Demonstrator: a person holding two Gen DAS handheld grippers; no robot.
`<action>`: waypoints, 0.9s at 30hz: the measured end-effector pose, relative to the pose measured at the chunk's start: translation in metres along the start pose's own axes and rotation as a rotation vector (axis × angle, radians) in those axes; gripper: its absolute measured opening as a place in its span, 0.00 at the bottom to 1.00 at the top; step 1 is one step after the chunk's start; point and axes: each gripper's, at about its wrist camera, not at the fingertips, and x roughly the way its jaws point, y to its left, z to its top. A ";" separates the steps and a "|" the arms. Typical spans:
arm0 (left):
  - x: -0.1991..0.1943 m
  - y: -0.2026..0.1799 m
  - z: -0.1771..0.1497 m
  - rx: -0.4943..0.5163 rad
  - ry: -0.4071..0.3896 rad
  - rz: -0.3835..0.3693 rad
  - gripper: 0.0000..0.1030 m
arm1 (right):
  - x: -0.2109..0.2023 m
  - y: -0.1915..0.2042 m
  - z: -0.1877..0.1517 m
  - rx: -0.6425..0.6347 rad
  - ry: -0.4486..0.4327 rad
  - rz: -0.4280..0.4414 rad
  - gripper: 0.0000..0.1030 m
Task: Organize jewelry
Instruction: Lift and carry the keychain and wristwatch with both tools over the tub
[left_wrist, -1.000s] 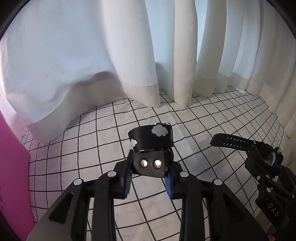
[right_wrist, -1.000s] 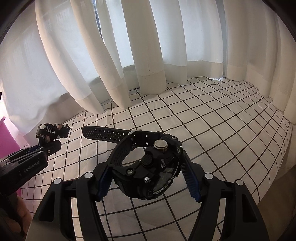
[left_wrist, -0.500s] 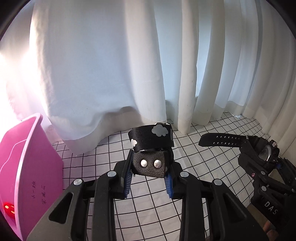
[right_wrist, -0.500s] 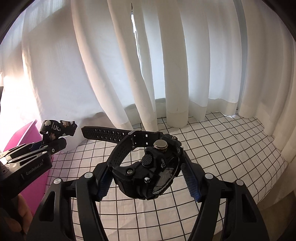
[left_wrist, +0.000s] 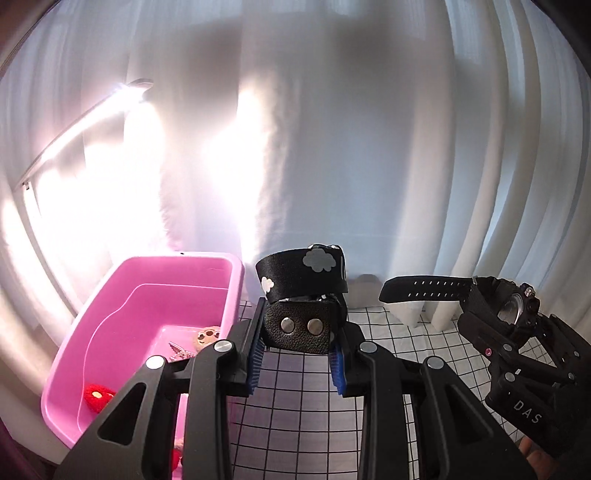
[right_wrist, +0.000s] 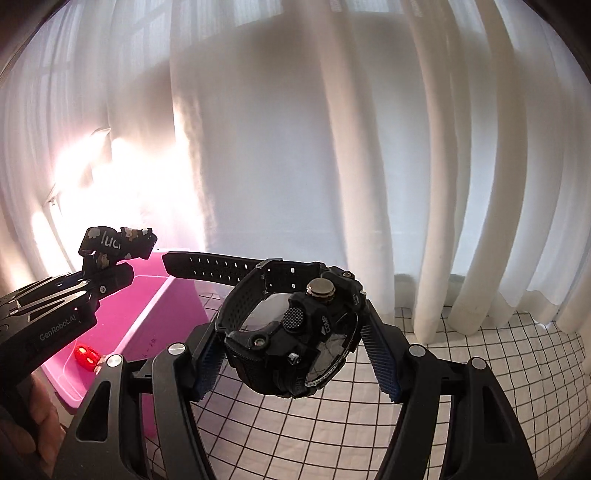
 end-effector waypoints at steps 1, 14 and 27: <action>-0.001 0.011 0.004 -0.015 -0.005 0.020 0.28 | 0.006 0.009 0.007 -0.013 -0.002 0.025 0.63; 0.002 0.146 0.010 -0.188 -0.003 0.282 0.28 | 0.087 0.124 0.075 -0.170 0.027 0.319 0.63; 0.014 0.204 -0.036 -0.478 0.167 0.424 0.28 | 0.174 0.206 0.077 -0.385 0.259 0.523 0.63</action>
